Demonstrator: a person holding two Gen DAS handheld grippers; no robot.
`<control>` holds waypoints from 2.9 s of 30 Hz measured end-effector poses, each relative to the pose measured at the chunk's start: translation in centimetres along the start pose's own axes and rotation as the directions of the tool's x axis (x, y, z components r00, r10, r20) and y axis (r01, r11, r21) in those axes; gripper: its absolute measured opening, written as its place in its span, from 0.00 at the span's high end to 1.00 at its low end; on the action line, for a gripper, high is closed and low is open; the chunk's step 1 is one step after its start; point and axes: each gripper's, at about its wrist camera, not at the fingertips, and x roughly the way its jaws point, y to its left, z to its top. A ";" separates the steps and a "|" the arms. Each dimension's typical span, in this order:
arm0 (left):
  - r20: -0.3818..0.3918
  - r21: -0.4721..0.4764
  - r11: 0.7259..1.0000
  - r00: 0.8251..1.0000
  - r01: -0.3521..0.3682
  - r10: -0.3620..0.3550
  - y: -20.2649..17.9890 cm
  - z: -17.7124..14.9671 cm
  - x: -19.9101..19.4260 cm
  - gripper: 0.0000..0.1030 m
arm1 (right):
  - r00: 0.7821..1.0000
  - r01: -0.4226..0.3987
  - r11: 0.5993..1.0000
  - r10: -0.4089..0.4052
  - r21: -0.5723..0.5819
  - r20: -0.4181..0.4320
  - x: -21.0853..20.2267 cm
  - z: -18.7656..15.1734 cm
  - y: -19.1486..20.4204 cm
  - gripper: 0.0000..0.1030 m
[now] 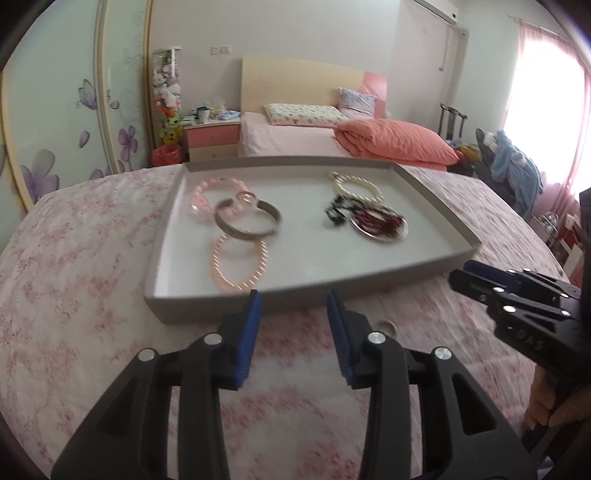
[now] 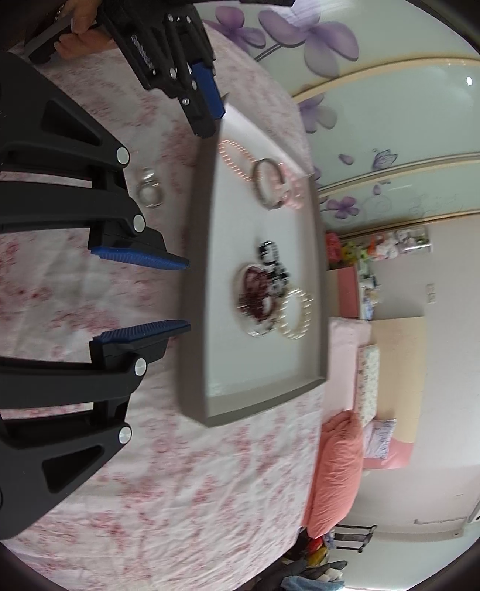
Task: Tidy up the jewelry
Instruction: 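Withdraw both open tools from the tray toward the silver rings on the bed, then close the left tool on the pearl ring while the right tool moves to the plain silver ring, then close the right tool on the plain silver ring while the left tool holds the pearl ring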
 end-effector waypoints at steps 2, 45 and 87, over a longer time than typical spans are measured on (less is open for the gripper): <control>-0.016 0.019 1.000 1.000 0.021 -0.021 -0.7 -0.5 -0.1 0.61 | 1.000 0.007 1.000 -0.007 0.015 -0.017 -0.1 -0.6 -0.4 0.71; -0.152 -0.012 0.987 0.976 -0.158 0.154 3.4 -0.7 2.4 0.86 | 0.998 0.007 0.998 -0.003 0.063 -0.065 0.1 -1.6 -1.6 0.71; -0.148 -0.039 0.975 0.967 -0.217 0.209 5.5 -0.9 1.8 0.86 | 0.982 0.148 0.989 -0.149 -0.017 -0.120 1.5 -1.3 -0.2 0.78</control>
